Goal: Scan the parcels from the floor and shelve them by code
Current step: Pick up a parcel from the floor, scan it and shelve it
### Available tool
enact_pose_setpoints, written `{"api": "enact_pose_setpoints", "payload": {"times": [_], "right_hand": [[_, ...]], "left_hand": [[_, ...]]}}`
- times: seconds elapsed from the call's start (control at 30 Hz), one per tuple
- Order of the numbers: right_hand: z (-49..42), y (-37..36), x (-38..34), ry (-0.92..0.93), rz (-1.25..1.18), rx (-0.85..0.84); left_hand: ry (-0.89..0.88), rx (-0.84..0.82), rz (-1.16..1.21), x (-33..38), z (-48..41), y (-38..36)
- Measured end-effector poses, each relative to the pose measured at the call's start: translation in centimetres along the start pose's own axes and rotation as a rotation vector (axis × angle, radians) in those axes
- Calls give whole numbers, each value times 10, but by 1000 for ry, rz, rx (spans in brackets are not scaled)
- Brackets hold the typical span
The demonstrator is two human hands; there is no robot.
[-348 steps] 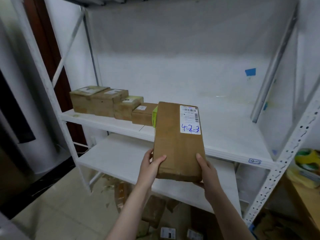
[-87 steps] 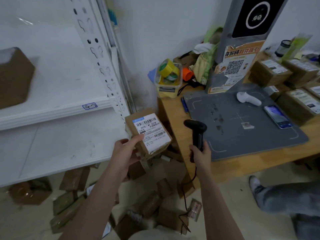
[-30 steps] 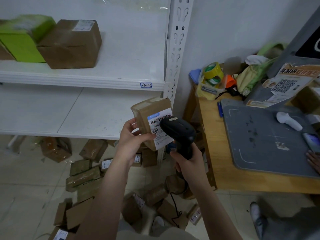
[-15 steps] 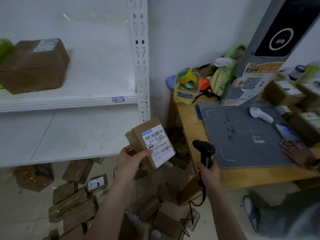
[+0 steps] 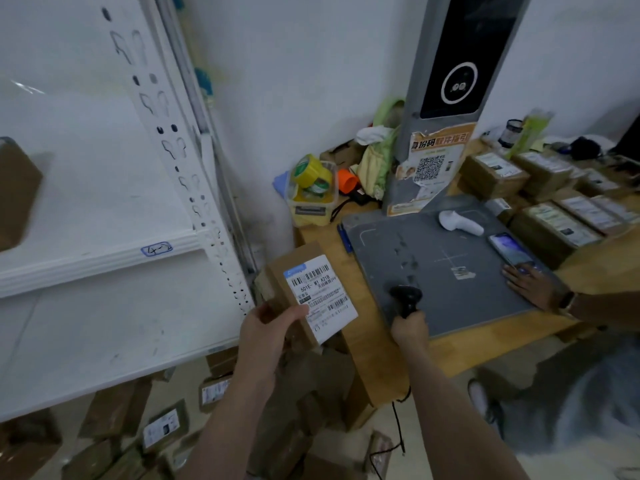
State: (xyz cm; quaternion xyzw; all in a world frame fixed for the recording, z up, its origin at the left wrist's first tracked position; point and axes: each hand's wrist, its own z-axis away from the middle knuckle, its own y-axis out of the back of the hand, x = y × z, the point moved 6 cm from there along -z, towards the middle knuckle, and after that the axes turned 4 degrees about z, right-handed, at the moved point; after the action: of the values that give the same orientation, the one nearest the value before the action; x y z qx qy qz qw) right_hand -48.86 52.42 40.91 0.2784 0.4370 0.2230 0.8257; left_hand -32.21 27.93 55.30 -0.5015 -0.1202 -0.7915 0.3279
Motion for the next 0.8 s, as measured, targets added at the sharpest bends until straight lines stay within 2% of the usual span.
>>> {"api": "enact_pose_setpoints", "payload": {"times": [0.33,0.5,0.57,0.7,0.8], "right_hand": [[-9,3,21,-87,157,34],[-1,8,19,-95,81,115],[8,13,15,-88,24,204],[39,31,-14,72,-126,461],[71,36,-50,313,-331,480]], "left_hand": [[-7,-37,-56,9,-6,-28],[-19,-56,-48,11,-6,-34],[-23,-57,-46,10,-4,-33],[-9,-34,-49,8,-3,-22],[1,6,-8,14,-2,-4]]}}
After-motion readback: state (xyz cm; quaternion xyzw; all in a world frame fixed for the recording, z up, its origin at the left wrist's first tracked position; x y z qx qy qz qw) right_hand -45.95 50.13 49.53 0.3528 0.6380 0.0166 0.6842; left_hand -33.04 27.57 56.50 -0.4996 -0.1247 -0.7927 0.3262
